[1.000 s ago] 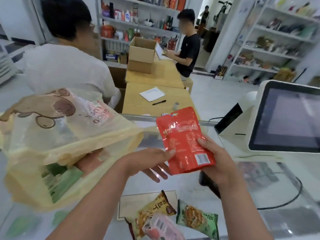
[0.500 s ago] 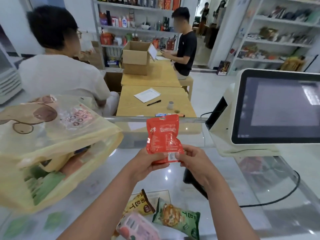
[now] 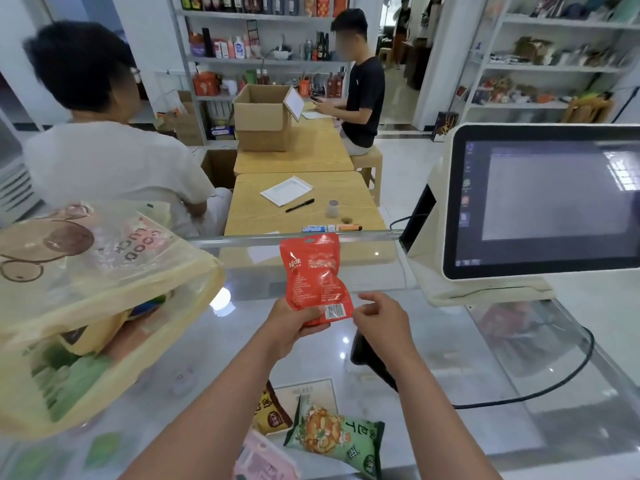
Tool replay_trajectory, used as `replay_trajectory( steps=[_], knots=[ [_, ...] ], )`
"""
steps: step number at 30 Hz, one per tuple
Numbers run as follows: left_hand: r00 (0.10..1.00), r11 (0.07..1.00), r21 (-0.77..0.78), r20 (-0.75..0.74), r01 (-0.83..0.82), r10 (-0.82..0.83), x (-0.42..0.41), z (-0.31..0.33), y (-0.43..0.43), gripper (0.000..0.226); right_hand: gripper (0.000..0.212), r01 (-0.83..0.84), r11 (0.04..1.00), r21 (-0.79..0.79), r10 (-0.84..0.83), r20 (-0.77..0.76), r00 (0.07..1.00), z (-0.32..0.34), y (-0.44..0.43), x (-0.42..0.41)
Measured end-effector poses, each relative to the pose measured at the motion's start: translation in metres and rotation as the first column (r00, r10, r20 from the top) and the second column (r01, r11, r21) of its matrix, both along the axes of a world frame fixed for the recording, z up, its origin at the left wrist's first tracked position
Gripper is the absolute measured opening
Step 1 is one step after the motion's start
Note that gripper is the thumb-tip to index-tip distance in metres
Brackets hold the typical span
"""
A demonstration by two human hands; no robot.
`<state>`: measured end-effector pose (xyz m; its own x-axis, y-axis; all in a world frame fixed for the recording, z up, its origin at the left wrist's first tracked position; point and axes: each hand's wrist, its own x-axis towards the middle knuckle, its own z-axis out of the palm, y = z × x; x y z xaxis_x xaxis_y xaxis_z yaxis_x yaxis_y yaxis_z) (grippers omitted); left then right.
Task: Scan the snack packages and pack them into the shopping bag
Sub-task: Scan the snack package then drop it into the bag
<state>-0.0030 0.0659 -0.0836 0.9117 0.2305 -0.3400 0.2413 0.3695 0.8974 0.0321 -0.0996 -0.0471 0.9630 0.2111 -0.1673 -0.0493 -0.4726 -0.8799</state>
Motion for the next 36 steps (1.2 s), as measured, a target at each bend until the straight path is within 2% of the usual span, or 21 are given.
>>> replay_trajectory(
  steps=[3,6,9,11,14,18,26,36],
  knots=[
    [0.998,0.999,-0.012,-0.046,-0.039,0.038,0.010,-0.007,0.007,0.037,0.067,-0.104,0.960,-0.261,0.115,0.025,0.993,-0.002,-0.021,0.004],
    [0.994,0.995,-0.037,-0.061,-0.097,0.095,0.019,-0.014,0.005,0.033,0.092,-0.212,0.815,-0.539,0.186,-0.104,0.977,-0.009,-0.032,-0.001],
    [0.988,0.985,-0.081,-0.057,-0.151,0.146,0.029,-0.020,-0.005,0.030,0.088,-0.218,0.726,-0.653,0.180,-0.125,0.976,-0.029,-0.029,-0.013],
    [0.984,0.981,-0.093,-0.068,-0.171,0.165,0.034,-0.028,-0.013,0.032,0.069,-0.161,0.696,-0.700,0.197,-0.030,0.980,-0.043,-0.025,-0.020],
    [0.976,0.976,-0.078,-0.088,-0.206,0.199,0.035,-0.041,-0.022,0.036,0.042,-0.053,0.769,-0.637,0.154,0.105,0.982,-0.050,-0.025,-0.023],
    [0.956,0.953,-0.100,-0.101,-0.286,0.276,0.036,-0.046,-0.023,0.044,0.024,0.039,0.858,-0.511,0.042,0.147,0.988,-0.039,-0.034,-0.020],
    [0.950,0.955,-0.027,-0.108,-0.297,0.292,0.038,-0.049,-0.025,0.052,0.015,0.055,0.968,-0.243,-0.050,0.026,0.998,-0.006,-0.040,-0.014],
    [0.938,0.945,0.013,-0.122,-0.326,0.325,0.035,-0.050,-0.030,0.052,0.012,0.060,0.984,-0.170,-0.067,-0.037,0.997,0.000,-0.041,-0.015]
  ],
)
